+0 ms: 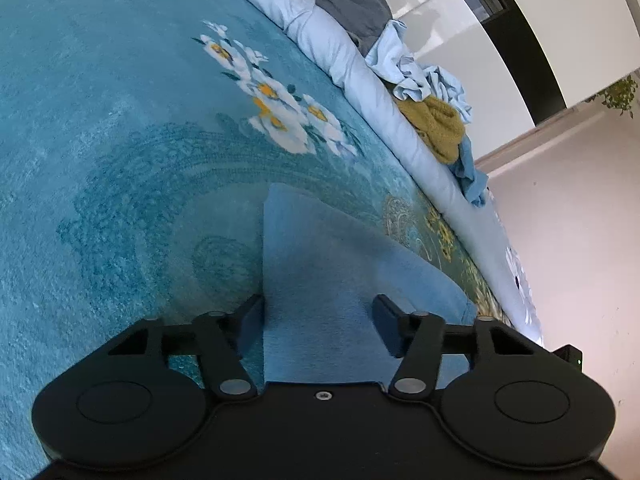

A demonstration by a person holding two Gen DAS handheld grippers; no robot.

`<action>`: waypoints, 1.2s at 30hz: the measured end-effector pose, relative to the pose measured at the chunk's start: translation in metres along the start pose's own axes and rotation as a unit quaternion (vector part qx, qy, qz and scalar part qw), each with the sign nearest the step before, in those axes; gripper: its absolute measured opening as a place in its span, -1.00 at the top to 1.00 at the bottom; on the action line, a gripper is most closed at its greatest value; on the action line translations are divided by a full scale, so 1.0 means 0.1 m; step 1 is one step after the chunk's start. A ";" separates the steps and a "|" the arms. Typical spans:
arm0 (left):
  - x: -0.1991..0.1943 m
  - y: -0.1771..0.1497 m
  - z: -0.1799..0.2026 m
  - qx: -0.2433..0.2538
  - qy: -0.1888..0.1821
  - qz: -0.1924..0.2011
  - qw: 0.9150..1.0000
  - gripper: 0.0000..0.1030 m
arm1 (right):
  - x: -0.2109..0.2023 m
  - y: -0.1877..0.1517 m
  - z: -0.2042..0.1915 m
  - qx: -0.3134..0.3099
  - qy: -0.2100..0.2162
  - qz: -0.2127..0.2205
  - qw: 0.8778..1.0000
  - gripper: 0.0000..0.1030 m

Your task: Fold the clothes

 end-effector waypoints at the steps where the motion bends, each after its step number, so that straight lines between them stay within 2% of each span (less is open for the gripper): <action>1: 0.00 0.00 -0.01 -0.002 0.002 0.001 1.000 0.10 | 0.00 0.00 0.00 -0.001 -0.003 0.000 1.000 0.35; 7: -0.06 -0.11 0.05 -0.002 0.021 0.020 1.000 0.52 | -0.01 -0.03 -0.12 -0.012 -0.026 0.005 1.000 0.45; 10: -0.15 -0.14 0.08 -0.012 0.022 0.032 0.999 0.64 | -0.04 -0.03 -0.23 -0.030 -0.034 0.005 0.999 0.47; 25: -0.82 -0.51 0.23 -0.003 0.013 0.079 0.997 0.71 | -0.14 -0.09 -0.87 -0.115 -0.044 -0.017 0.992 0.48; 36: -1.44 -0.49 0.13 -0.014 0.005 0.144 0.989 0.72 | 0.09 -0.20 -1.60 -0.183 -0.031 -0.043 0.982 0.48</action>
Point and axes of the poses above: each gripper's, at about its wrist camera, not at the fingertips, and x roughly the way its jaws point, z to its right, y to its top, the point moved 3 cm from there along x, roughly the way its jaws point, and after that the axes turned 9 degrees about y, right-handed, at the moved point
